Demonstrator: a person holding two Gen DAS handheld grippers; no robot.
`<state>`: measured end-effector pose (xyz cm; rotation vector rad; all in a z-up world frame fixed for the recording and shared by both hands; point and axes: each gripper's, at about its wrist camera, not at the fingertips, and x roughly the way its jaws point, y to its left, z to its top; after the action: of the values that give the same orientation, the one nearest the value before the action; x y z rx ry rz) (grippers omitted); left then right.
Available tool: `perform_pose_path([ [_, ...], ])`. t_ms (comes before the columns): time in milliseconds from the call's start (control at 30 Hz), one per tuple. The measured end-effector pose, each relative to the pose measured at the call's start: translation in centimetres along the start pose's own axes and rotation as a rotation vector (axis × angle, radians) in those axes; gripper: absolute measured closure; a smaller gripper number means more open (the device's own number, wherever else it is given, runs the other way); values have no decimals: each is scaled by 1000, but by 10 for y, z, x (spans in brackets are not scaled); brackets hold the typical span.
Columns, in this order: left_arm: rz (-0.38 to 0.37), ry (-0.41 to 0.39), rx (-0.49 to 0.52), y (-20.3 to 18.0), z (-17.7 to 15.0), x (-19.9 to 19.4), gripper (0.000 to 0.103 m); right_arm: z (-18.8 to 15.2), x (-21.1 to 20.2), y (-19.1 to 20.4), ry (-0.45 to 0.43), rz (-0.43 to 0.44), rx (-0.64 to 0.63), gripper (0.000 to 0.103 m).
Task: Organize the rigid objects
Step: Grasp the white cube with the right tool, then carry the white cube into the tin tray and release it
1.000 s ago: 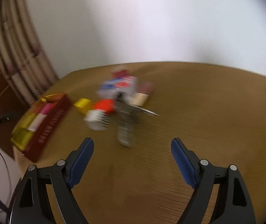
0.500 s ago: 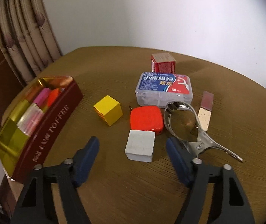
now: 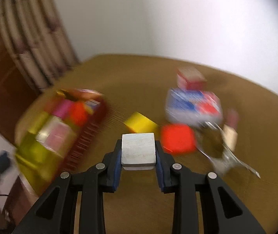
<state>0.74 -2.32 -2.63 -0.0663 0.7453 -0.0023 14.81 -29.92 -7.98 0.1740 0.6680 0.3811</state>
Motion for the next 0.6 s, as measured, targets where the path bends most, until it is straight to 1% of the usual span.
perform_pose_path([
  [67, 6, 5, 2, 0, 0, -1, 66, 17, 2, 22, 3, 62, -32, 75],
  [100, 11, 9, 2, 1, 0, 0, 66, 30, 10, 39, 13, 107, -53, 75],
  [200, 15, 16, -11, 5, 2, 1, 66, 47, 35, 68, 55, 162, -86, 75],
  [267, 26, 21, -19, 8, 2, 3, 66, 53, 54, 85, 73, 159, -123, 75],
  [333, 25, 36, -34, 13, 3, 6, 66, 54, 70, 92, 98, 155, -128, 75],
  [367, 16, 44, -46, 15, 3, 7, 66, 53, 80, 95, 112, 140, -134, 75],
  [467, 9, 72, -74, 23, 4, 13, 66, 49, 95, 96, 134, 130, -125, 75],
  [533, 2, 83, -96, 28, 4, 16, 66, 48, 104, 97, 145, 102, -140, 75],
  [600, 3, 92, -113, 33, 5, 18, 66, 47, 111, 98, 159, 106, -142, 75],
])
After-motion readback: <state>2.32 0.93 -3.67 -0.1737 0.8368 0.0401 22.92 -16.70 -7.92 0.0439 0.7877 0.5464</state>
